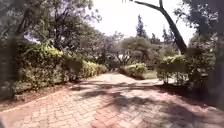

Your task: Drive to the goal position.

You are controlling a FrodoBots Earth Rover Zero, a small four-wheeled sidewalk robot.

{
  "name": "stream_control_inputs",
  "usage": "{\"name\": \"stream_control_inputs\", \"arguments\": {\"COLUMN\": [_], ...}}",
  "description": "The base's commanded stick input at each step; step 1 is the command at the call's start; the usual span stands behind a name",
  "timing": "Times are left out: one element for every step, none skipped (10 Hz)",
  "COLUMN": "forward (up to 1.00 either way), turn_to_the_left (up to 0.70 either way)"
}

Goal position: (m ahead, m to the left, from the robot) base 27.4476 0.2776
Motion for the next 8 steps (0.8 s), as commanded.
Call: {"name": "stream_control_inputs", "arguments": {"forward": [0.7, 0.7, 0.7, 0.7, 0.7, 0.7, 0.7, 0.7], "turn_to_the_left": [0.0, 0.0, 0.0, 0.0, 0.0, 0.0, 0.0, 0.0]}}
